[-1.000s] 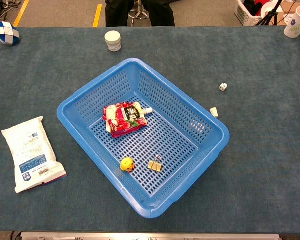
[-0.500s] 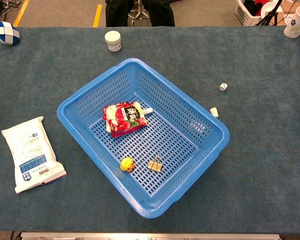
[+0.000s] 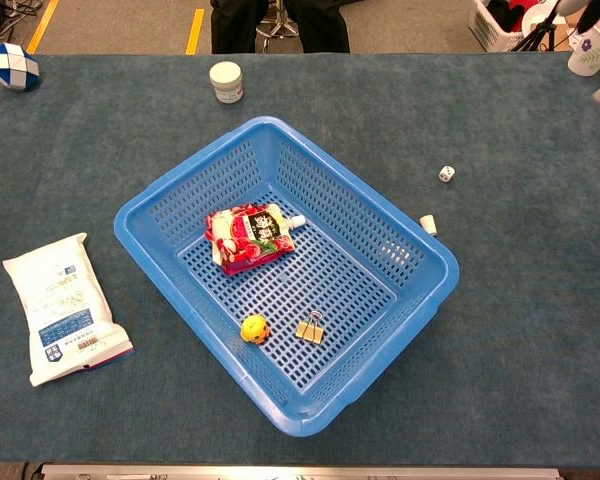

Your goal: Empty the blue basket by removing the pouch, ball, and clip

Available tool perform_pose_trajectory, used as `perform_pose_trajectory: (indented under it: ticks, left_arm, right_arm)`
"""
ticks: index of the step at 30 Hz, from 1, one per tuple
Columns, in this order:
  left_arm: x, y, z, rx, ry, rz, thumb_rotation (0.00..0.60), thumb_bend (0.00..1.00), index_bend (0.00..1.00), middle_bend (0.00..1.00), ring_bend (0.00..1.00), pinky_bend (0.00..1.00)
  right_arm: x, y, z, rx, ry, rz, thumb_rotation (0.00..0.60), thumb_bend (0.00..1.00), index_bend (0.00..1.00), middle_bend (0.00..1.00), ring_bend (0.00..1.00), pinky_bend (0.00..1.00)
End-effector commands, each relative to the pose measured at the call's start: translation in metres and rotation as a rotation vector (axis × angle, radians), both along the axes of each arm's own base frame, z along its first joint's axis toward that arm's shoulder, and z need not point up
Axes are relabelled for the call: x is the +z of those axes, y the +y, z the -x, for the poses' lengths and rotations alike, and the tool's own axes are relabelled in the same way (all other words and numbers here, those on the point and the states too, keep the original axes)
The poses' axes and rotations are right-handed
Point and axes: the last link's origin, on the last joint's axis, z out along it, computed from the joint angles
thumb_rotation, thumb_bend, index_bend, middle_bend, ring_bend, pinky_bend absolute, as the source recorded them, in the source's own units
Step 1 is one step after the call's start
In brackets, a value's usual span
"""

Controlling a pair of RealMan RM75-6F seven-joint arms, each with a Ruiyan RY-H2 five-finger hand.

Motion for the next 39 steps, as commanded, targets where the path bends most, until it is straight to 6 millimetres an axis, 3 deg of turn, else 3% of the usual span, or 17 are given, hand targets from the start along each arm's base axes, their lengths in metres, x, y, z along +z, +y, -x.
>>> perform_pose_trajectory:
  ticks: [1,9,15,39]
  left_arm:
    - [0.001,0.000,0.000,-0.002,0.002,0.003,0.600,0.00,0.06,0.00,0.00,0.00]
    - [0.008,-0.004,0.000,-0.015,0.010,-0.001,0.600,0.00,0.06,0.00,0.00,0.00]
    - [0.013,-0.007,0.000,-0.013,0.009,-0.020,0.600,0.00,0.06,0.00,0.00,0.00]
    - [0.011,-0.001,-0.002,0.014,0.014,-0.040,0.600,0.00,0.06,0.00,0.00,0.00]
  right_arm:
    - [-0.019,-0.005,-0.030,0.079,0.005,-0.093,0.600,0.23,0.27,0.37,0.20,0.25]
    - [-0.071,-0.014,-0.085,0.211,0.032,-0.261,0.600,0.19,0.27,0.37,0.20,0.25]
    - [-0.103,-0.025,-0.107,0.229,0.054,-0.321,0.600,0.19,0.27,0.37,0.20,0.25]
    - [-0.197,-0.050,-0.137,0.217,0.233,-0.493,0.600,0.19,0.23,0.34,0.18,0.25]
